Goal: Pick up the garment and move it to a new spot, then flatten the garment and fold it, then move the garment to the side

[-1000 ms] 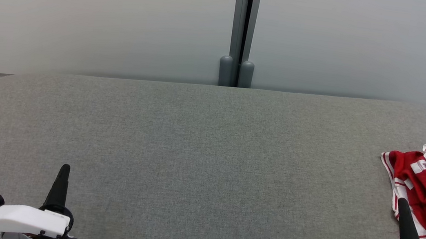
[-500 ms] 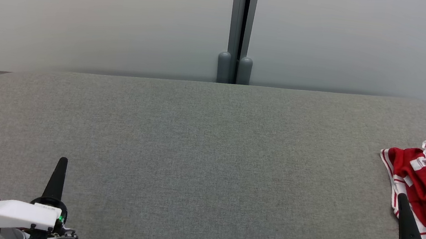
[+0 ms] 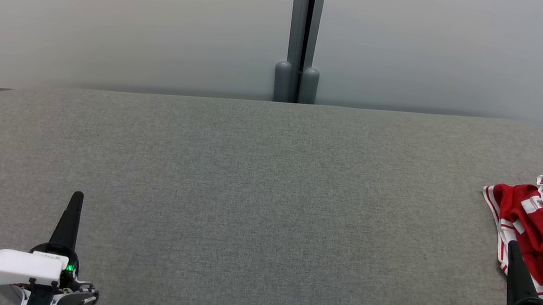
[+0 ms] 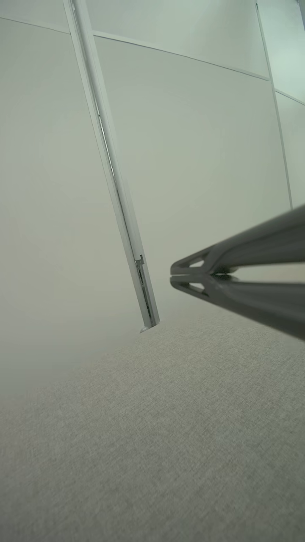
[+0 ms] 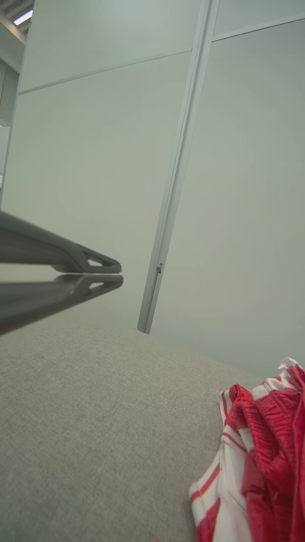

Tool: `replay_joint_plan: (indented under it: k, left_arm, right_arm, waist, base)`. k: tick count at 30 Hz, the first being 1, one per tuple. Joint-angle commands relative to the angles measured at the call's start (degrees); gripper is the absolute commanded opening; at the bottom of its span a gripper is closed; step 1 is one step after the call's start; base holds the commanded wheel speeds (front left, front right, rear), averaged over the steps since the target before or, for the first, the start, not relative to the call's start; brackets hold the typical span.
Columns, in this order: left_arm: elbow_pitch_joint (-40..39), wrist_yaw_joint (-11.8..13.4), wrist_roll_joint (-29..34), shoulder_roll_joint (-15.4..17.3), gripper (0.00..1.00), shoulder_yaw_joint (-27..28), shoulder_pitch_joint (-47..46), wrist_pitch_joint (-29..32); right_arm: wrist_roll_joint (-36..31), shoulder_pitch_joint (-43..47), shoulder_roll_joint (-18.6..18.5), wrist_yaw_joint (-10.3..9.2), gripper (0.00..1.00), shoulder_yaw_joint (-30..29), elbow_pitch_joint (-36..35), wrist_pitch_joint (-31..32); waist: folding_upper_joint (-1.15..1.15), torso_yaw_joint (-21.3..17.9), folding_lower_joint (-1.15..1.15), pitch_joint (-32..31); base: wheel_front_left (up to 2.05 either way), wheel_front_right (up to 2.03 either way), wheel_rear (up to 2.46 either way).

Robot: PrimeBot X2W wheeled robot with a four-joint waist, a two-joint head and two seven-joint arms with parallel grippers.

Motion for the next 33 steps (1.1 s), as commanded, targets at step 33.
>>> replay_joint_plan:
  k: [33]
  left_arm:
    - [-0.2, -2.2, -11.0, -0.9, 0.0, 3.0, -2.6, 3.2]
  right_arm:
    - [11.9, -3.7, 0.7, 0.0, 0.0, -0.6, 3.2, 0.7]
  waist:
    - [0.0, -0.9, 0.0, 1.4]
  base:
    - [0.0, 0.0, 0.0]
